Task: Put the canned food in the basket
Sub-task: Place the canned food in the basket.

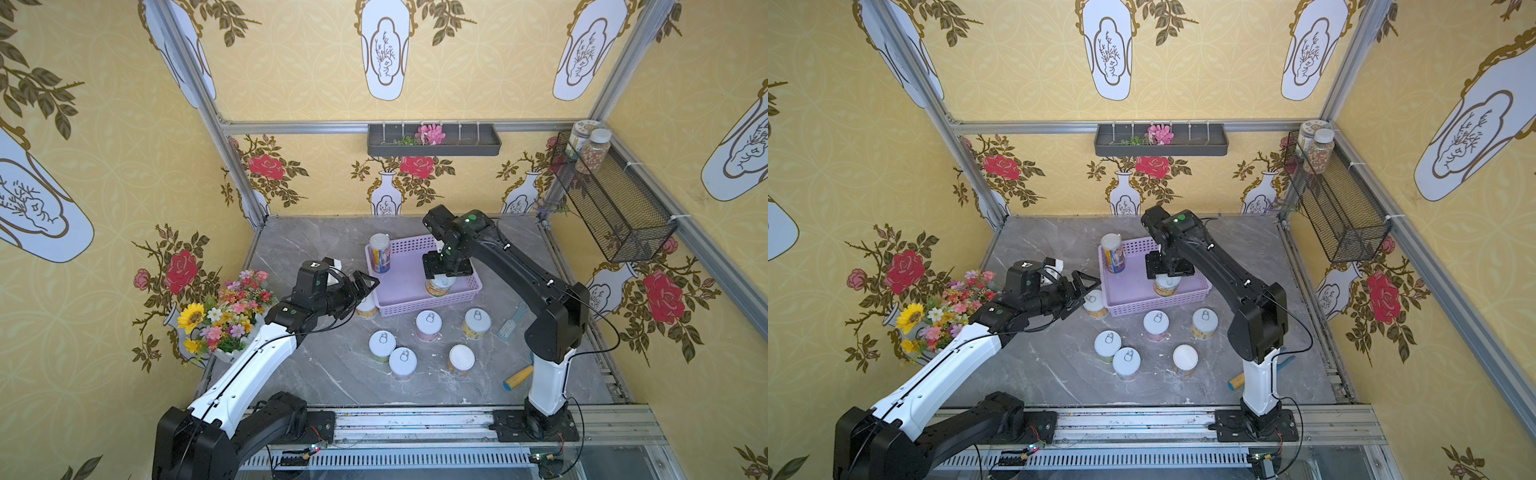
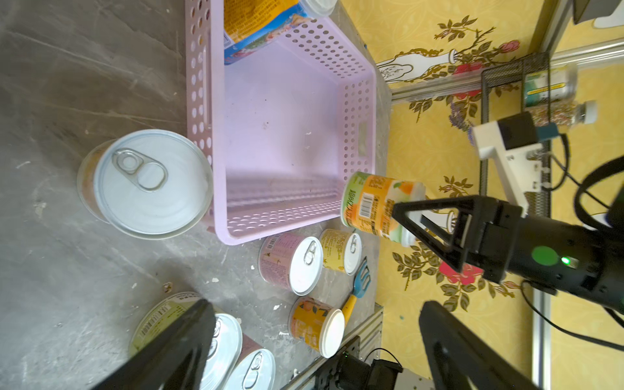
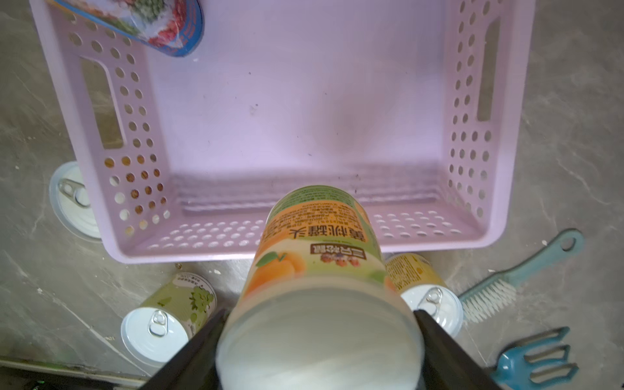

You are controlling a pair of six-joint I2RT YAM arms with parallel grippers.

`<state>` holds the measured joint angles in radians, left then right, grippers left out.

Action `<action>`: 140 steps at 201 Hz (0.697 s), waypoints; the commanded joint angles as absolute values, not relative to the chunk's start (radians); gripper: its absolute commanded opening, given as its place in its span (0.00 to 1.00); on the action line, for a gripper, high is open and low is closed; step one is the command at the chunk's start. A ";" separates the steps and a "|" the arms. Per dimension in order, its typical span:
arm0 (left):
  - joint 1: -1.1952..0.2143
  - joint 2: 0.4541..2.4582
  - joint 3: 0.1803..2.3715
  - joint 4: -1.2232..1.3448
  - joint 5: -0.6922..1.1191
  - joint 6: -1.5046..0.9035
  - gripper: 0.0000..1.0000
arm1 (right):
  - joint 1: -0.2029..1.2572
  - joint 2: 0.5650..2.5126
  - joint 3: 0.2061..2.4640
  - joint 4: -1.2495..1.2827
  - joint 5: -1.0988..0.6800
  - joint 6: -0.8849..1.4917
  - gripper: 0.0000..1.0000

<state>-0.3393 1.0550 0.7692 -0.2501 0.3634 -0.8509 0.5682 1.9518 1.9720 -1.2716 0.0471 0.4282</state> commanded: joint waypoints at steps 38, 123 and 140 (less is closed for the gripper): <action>-0.285 1.056 0.767 -0.126 0.419 -0.879 1.00 | 0.543 2.151 2.166 -1.149 0.037 0.366 0.75; -0.284 1.098 0.849 -0.193 0.416 -0.805 1.00 | 0.507 2.401 2.417 -1.032 -0.027 0.350 0.77; -0.284 1.100 0.854 -0.201 0.418 -0.798 1.00 | 0.510 2.431 2.442 -1.002 -0.033 0.335 0.77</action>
<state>-0.2855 1.0943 0.8490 -0.1822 0.4076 -0.8295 0.5064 2.4065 2.4031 -1.0962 -0.0143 0.3618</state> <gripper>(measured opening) 0.999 0.812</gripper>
